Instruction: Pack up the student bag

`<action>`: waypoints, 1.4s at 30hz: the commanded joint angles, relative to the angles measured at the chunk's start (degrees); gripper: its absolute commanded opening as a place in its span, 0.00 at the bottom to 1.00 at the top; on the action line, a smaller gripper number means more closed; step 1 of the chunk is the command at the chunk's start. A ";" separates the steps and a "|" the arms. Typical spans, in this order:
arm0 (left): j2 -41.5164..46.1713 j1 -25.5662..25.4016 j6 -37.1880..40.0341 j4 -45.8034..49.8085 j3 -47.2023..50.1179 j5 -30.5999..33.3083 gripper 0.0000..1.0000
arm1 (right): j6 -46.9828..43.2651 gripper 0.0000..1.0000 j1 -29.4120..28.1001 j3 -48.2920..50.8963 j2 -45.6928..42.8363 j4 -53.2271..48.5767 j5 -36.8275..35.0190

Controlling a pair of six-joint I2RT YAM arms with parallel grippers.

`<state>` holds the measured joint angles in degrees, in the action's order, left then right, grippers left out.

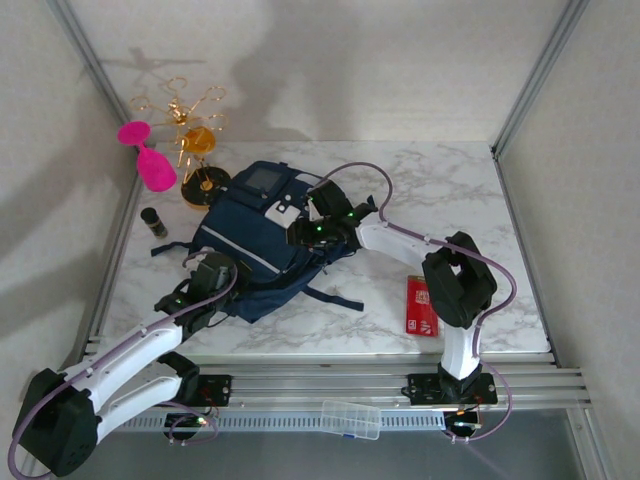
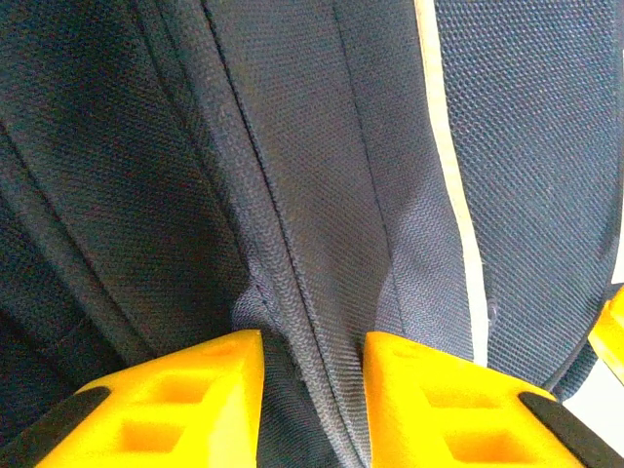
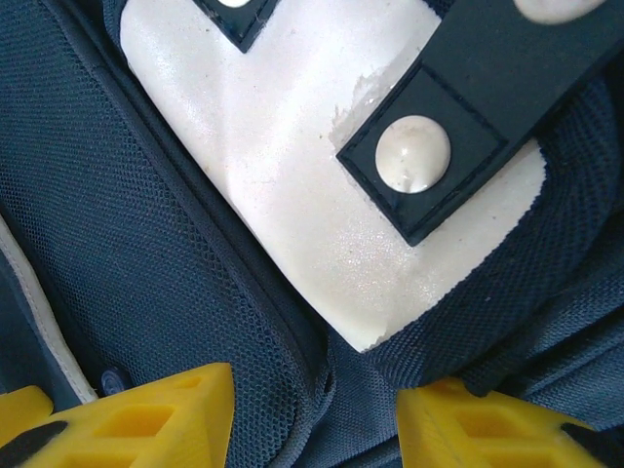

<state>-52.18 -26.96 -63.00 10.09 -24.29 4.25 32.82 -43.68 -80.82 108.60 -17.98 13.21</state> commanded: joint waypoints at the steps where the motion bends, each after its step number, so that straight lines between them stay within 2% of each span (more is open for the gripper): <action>1: 0.22 0.81 -0.29 0.28 0.78 0.57 0.31 | 1.57 0.48 -2.86 -0.09 -2.62 0.22 -3.66; 3: 0.52 0.94 0.03 0.39 0.97 1.15 0.31 | 1.79 0.50 -3.27 1.87 -5.81 -0.04 -9.36; 6: 0.23 1.03 0.34 -0.23 1.28 0.67 0.31 | 2.11 0.52 -4.73 1.87 -8.01 -2.78 -14.04; 9: -0.52 1.12 0.34 -0.75 1.52 0.28 0.31 | 3.82 0.52 -5.05 1.97 -6.38 -2.35 -11.80; 13: -0.47 1.21 -0.36 -1.40 1.79 0.14 0.31 | 3.94 0.50 -4.80 -2.57 -1.12 -5.53 -12.90; 18: -0.53 1.30 0.07 -1.54 1.70 0.41 0.31 | 2.66 0.50 -4.83 -6.16 2.56 -4.12 -9.60; 21: -1.32 1.38 0.13 -2.29 1.79 -0.01 0.32 | 0.96 0.42 -4.81 -8.33 4.63 -3.59 -6.04; 25: -2.53 1.47 0.42 -3.26 1.70 -0.77 0.32 | -0.37 0.39 -3.96 -8.47 6.11 -3.11 -2.94; 28: -2.86 1.48 0.69 -4.09 1.61 -1.32 0.32 | -1.03 0.21 -2.33 -5.78 5.19 -0.14 1.63; 30: -3.17 1.56 0.77 -5.03 1.45 -1.91 0.32 | -2.42 0.17 -2.19 -3.12 2.69 2.99 2.71; 33: -4.62 1.57 1.10 -6.69 0.41 -3.34 0.31 | -3.32 0.06 -1.22 0.74 -0.51 7.01 4.20; 35: -5.91 1.48 1.15 -8.43 -0.41 -5.26 0.29 | -2.16 0.00 0.64 3.14 -2.05 9.46 7.82; 38: -7.71 0.49 -0.61 -13.72 -0.34 -7.19 0.28 | 0.81 0.00 3.60 8.85 -5.96 15.41 13.68; 42: -12.69 -0.65 -1.70 -19.55 -3.01 -7.90 0.28 | 2.02 0.00 7.50 14.55 -12.25 16.86 12.78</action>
<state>-62.17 -27.00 -63.66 -2.48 -23.99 -2.44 32.86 -38.70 -68.77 102.45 -4.69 23.68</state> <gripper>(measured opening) 0.284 0.045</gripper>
